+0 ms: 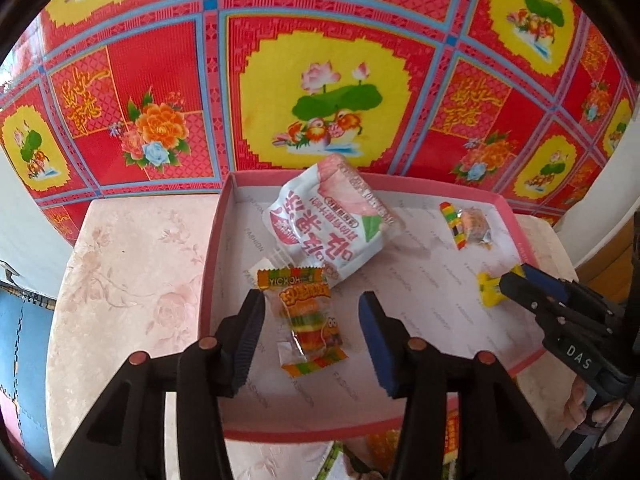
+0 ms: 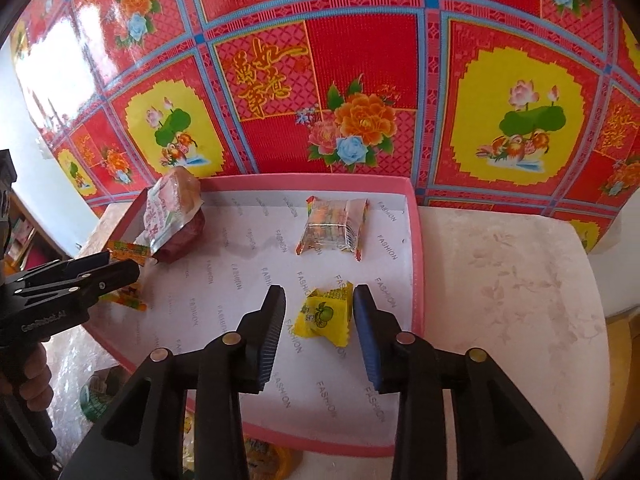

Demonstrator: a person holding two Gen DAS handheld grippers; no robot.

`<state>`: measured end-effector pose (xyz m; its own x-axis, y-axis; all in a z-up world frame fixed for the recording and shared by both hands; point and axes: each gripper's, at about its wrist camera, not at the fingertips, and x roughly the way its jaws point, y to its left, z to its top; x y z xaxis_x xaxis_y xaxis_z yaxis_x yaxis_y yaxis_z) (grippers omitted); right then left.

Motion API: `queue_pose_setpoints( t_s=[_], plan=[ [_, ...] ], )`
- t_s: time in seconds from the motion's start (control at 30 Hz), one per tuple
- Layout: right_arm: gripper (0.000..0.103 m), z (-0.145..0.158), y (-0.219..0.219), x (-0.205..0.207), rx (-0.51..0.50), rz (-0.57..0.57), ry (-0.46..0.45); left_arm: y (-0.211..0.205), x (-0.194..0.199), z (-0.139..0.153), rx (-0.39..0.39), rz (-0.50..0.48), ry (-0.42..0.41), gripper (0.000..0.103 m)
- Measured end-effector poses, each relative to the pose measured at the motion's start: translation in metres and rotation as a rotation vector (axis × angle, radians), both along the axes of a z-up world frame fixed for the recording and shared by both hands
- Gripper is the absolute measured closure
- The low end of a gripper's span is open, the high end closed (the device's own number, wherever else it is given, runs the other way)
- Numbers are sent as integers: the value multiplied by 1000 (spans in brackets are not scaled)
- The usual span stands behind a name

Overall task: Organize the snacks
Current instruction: 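Carry both packs over the pink box and open both tools to release them, then withdraw both tools from the box toward the remaining snacks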

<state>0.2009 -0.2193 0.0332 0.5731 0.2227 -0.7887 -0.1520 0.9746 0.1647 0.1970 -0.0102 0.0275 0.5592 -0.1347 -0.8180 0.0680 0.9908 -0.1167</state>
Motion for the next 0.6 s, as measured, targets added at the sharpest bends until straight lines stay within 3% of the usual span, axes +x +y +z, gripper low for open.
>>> queue_pose_setpoints(
  t_s=[0.6],
  plan=[
    [65, 30, -1, -58, 26, -21, -58, 12, -49, 29, -54, 5, -12, 48]
  ],
)
